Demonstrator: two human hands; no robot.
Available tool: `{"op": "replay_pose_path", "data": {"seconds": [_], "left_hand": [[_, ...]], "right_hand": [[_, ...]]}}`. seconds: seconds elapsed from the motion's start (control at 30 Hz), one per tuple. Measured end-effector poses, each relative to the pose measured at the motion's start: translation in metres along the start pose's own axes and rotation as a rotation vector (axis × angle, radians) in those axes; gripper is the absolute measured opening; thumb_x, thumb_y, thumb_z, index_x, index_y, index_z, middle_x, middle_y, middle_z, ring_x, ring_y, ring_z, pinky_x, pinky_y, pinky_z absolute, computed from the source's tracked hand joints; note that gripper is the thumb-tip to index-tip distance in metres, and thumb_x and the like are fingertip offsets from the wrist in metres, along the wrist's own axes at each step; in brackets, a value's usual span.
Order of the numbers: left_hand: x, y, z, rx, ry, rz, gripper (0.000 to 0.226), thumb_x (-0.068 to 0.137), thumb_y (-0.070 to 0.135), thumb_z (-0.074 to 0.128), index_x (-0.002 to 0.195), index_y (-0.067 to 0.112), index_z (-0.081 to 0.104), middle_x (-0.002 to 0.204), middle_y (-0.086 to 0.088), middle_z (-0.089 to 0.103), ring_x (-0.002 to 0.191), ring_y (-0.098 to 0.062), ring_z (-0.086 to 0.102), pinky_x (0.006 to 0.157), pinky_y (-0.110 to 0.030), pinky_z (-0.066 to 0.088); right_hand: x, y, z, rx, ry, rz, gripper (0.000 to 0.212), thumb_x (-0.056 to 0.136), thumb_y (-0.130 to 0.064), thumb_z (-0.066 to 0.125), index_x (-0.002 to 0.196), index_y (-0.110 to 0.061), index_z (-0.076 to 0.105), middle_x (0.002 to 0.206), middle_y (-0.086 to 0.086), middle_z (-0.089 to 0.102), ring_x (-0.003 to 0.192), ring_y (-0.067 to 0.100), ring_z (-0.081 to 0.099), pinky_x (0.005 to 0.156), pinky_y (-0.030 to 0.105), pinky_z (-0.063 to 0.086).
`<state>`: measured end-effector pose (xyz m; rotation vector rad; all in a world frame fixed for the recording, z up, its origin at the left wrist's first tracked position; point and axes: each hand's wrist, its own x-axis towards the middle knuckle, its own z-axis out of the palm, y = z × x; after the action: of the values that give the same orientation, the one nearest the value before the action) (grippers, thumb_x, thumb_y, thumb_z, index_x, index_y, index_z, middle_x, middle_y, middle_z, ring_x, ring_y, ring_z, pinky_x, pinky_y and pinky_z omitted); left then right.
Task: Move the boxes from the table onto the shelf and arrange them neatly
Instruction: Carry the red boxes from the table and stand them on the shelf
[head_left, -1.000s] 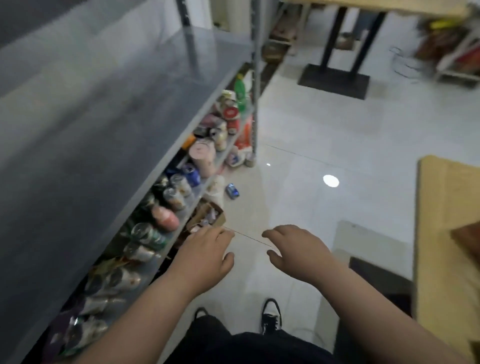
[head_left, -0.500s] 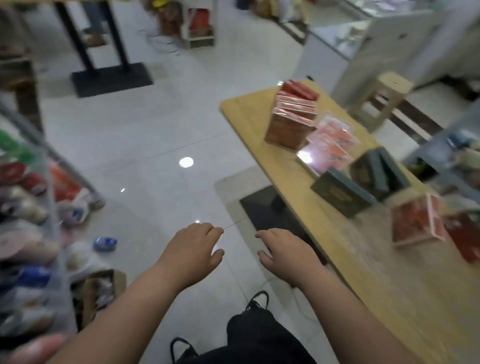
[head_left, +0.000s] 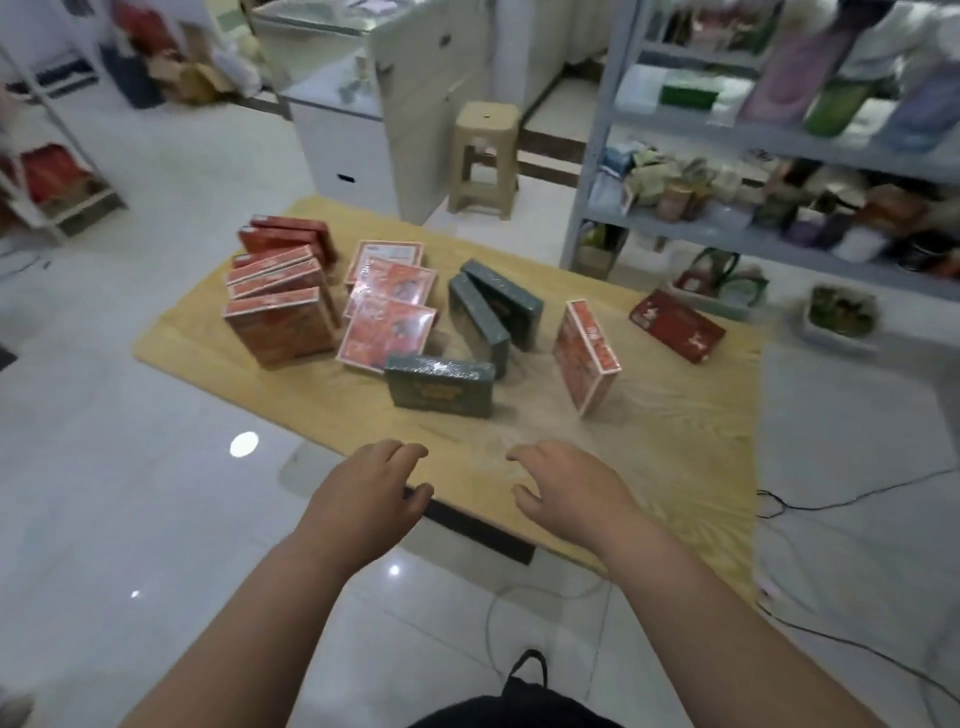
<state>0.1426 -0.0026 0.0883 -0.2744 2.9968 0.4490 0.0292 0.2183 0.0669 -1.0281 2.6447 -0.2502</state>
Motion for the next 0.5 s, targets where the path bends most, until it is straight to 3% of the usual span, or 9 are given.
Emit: {"op": "replay_pose_path", "data": {"seconds": [0.3,0.5], "left_hand": [[0.122,0.055,0.007,0.027,-0.043,0.163,0.043,0.091,0.042,0.055,0.128,0.02,0.059,0.119,0.0,0.062,0.109,-0.026,0.058,0.083,-0.038,0.051],[0.212,0.068,0.012,0.045,-0.102,0.344,0.047,0.095,0.042,0.051,0.138,0.023,0.05,0.132,0.0,0.056,0.119,-0.025,0.053,0.093,-0.038,0.045]], "right_hand": [[0.042,0.103,-0.037,0.068,0.033,0.187,0.046,0.094,-0.04,0.052,0.138,-0.028,0.053,0.135,-0.002,0.058,0.12,0.022,0.056,0.089,0.038,0.052],[0.069,0.142,-0.048,0.073,0.073,0.358,0.039,0.091,-0.035,0.054,0.128,-0.023,0.058,0.124,0.004,0.062,0.115,0.026,0.057,0.085,0.038,0.052]]}}
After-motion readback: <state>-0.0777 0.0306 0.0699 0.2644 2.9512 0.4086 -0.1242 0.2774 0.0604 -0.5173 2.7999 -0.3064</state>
